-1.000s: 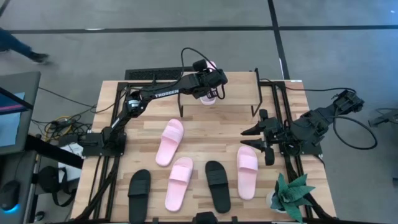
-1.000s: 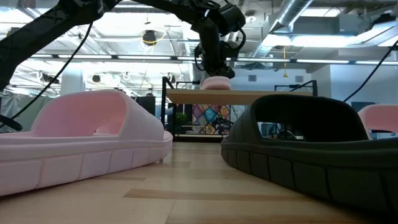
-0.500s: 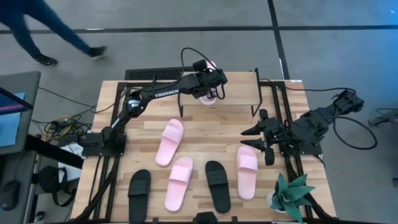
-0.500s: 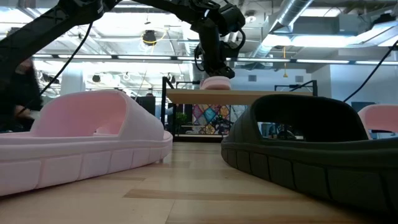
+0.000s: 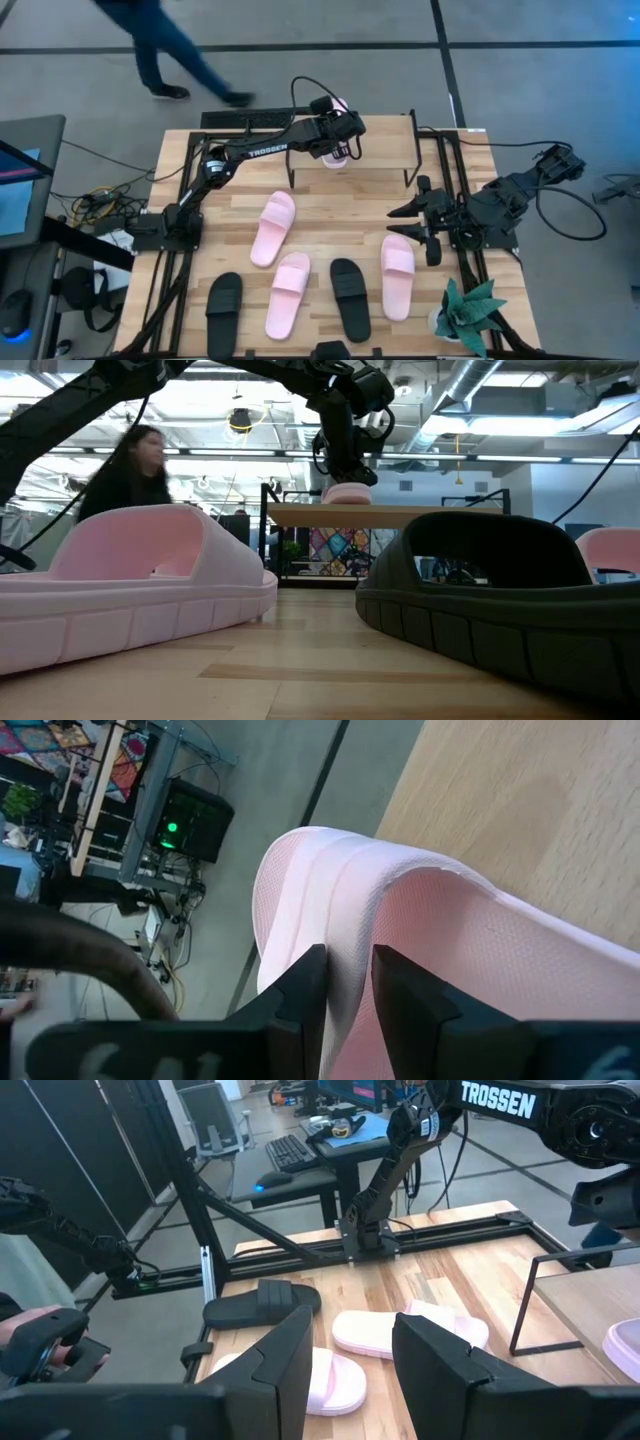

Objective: Pick and place slides into the shelf
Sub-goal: Put the pink slide on the shelf

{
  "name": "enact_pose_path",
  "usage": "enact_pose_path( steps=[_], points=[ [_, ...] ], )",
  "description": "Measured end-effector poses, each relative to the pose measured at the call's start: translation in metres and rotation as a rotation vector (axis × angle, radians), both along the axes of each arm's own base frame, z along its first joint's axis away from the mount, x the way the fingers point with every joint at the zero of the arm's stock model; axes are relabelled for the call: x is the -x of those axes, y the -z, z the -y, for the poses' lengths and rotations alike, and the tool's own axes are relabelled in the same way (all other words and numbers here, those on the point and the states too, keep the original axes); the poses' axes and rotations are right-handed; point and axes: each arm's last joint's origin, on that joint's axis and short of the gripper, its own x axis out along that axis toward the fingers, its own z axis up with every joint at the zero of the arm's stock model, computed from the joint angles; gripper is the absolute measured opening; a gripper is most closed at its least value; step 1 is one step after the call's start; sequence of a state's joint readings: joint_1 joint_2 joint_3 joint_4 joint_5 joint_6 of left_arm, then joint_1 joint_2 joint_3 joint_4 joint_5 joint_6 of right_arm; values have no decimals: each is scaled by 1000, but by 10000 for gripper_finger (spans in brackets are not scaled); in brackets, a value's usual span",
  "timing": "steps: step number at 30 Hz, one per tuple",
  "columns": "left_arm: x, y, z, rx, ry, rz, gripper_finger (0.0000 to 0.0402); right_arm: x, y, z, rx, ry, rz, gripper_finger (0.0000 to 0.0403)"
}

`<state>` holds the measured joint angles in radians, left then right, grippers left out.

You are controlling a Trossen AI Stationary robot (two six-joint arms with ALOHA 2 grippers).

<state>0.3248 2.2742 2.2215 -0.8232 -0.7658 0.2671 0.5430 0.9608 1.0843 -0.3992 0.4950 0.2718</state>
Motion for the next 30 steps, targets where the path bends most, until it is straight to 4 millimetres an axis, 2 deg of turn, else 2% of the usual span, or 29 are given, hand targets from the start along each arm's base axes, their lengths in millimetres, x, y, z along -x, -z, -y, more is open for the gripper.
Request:
enact_pose_path(
  steps=[30],
  points=[
    [-1,2,7,58,63,-17,71,0,0,0,-9,2,-1,127]
  ],
)
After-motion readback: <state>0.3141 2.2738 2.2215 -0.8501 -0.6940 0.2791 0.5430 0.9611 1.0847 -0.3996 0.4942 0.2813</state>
